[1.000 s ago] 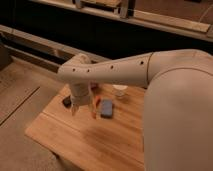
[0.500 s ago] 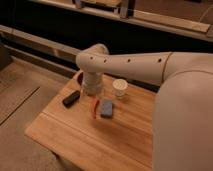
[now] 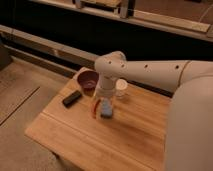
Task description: Wipe the white sponge on the table
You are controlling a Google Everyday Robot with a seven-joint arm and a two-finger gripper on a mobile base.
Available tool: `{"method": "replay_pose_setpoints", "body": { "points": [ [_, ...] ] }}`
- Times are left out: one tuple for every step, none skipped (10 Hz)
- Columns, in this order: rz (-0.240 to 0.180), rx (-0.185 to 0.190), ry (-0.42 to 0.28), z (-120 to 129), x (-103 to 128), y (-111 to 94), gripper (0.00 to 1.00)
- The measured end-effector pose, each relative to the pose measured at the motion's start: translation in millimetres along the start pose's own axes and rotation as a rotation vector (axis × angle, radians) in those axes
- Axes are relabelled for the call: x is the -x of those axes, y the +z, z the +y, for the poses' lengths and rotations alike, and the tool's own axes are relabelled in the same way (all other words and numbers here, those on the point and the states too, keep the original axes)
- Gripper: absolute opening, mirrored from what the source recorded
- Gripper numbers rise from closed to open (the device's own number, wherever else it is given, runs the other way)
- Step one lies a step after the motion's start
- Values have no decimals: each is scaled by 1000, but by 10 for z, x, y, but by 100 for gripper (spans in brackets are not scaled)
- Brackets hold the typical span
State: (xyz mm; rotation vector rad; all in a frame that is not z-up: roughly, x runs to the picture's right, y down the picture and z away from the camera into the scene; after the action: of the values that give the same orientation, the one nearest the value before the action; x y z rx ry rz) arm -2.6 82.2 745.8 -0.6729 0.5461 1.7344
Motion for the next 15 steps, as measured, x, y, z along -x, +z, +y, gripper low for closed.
{"method": "replay_pose_setpoints", "body": {
  "points": [
    [0, 7, 7, -76, 26, 27, 65],
    [1, 9, 5, -109, 45, 44, 65],
    [5, 8, 1, -121, 62, 70, 65],
    [8, 9, -4, -122, 81, 91, 65],
    [14, 6, -12, -154, 116, 141, 65],
    [17, 3, -21, -173, 142, 180, 65],
    [21, -2, -31, -189, 157, 208, 65],
    [22, -7, -43, -214, 196, 243, 65],
    [23, -10, -50, -232, 220, 258, 65],
    [23, -14, -58, -254, 257, 271, 65],
    [26, -23, -64, -284, 286, 287, 65],
    [31, -34, -68, -311, 303, 301, 65],
    [35, -44, -75, -324, 326, 306, 65],
    [40, -54, -84, -325, 344, 321, 65],
    [47, -64, -91, -318, 364, 345, 65]
  ]
}}
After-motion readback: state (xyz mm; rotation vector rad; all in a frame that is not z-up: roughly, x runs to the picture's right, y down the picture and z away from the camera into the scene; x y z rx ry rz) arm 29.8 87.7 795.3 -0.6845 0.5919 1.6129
